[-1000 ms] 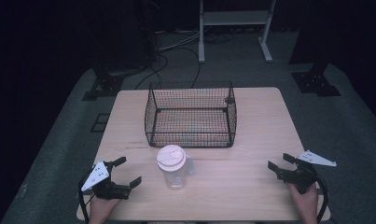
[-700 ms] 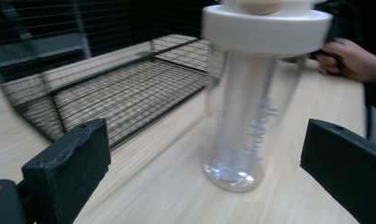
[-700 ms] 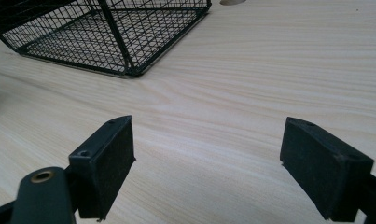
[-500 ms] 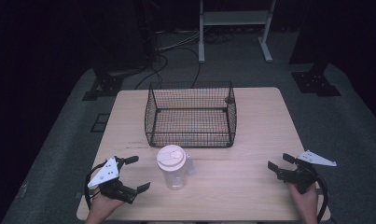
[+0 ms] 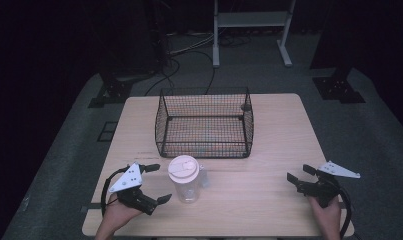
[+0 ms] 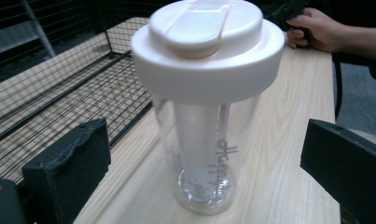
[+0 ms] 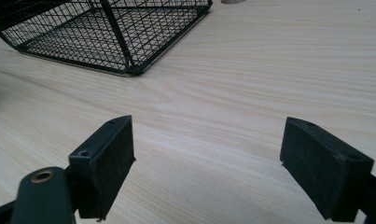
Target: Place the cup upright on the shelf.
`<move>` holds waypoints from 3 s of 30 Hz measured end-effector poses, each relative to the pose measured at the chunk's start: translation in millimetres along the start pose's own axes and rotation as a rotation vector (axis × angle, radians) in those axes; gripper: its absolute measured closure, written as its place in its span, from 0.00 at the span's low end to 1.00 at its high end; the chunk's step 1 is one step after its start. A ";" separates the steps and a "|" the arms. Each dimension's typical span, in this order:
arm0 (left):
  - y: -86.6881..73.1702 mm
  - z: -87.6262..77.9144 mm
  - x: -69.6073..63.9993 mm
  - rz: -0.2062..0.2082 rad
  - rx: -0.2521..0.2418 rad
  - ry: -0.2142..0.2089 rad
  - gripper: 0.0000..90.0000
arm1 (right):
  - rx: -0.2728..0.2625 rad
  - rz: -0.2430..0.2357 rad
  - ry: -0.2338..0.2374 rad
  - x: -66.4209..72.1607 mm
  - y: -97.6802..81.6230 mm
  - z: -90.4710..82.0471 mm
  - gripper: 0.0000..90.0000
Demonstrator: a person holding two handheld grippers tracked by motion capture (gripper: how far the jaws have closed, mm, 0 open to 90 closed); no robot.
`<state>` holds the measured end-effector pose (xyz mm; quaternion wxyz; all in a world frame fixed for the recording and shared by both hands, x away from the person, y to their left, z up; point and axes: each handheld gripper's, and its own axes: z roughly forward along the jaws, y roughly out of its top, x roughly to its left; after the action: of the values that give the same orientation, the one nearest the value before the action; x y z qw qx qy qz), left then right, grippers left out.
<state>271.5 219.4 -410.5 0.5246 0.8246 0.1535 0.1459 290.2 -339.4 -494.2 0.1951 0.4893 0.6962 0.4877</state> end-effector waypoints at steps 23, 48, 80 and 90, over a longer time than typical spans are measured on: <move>20.0 35.8 3.0 -0.030 0.114 -0.059 0.01 | 0.001 -0.005 -0.002 0.7 -0.1 0.3 0.18; 22.3 59.3 7.5 -0.055 0.167 -0.078 0.01 | 0.001 -0.007 0.002 0.6 0.0 0.4 0.18; 25.6 57.0 9.3 -0.025 0.149 -0.089 0.17 | 0.002 -0.007 0.002 0.6 -0.1 0.4 0.18; 27.3 57.8 8.7 -0.018 0.153 -0.087 0.17 | 0.001 -0.009 0.002 0.6 0.0 0.3 0.18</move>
<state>305.3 164.5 -408.6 0.4676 0.8663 0.1487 0.0934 290.1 -338.7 -494.2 0.1962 0.4860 0.6988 0.4868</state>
